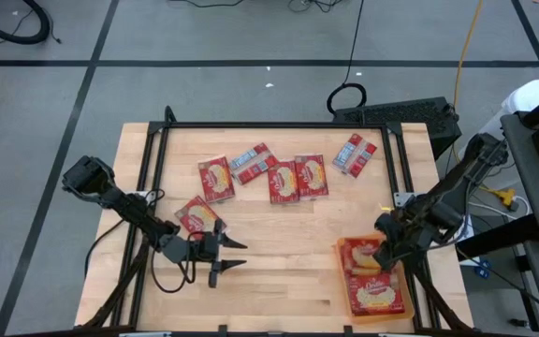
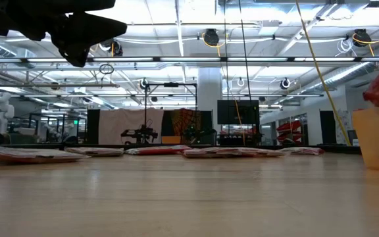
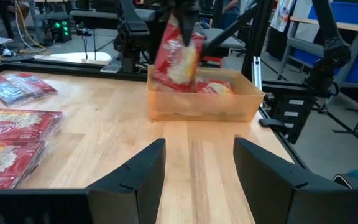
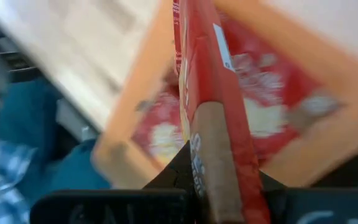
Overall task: Sort popcorn bags into baskets
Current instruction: Put the popcorn pack into the orange bin
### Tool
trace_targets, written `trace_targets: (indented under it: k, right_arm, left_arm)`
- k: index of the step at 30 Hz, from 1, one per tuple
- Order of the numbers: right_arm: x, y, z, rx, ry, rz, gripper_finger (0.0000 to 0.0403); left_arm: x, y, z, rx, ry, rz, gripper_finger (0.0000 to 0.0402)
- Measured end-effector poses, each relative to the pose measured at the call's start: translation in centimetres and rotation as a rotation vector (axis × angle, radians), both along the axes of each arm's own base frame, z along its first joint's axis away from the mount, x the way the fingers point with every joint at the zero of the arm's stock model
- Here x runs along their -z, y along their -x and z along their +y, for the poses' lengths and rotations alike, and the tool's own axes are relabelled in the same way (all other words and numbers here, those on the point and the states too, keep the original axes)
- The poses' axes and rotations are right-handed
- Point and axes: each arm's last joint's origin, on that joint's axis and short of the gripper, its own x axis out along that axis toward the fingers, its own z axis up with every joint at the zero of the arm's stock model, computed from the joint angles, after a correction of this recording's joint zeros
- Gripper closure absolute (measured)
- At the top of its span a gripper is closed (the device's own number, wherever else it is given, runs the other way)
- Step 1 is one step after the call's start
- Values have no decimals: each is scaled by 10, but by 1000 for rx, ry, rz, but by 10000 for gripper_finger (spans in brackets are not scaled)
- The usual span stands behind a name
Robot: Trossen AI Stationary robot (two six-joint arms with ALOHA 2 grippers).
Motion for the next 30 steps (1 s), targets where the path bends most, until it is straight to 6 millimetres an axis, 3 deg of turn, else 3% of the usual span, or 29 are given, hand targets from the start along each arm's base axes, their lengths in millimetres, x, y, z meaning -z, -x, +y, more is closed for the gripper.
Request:
trace_targets:
  k: [15, 21, 25, 30]
  right_arm:
    - [42, -4, 4, -21, -50, -51, 381]
    - [45, 0, 1, -15, -13, -9, 327]
    - [48, 5, -4, 10, -20, 118, 291]
    - [49, 10, -11, 9, -20, 210, 278]
  left_arm:
    - [0, 2, -2, 8, 20, 5, 210]
    - [0, 1, -1, 6, -2, 4, 210]
    - [0, 0, 0, 2, -10, 4, 210]
    - [0, -1, 1, -6, -2, 4, 210]
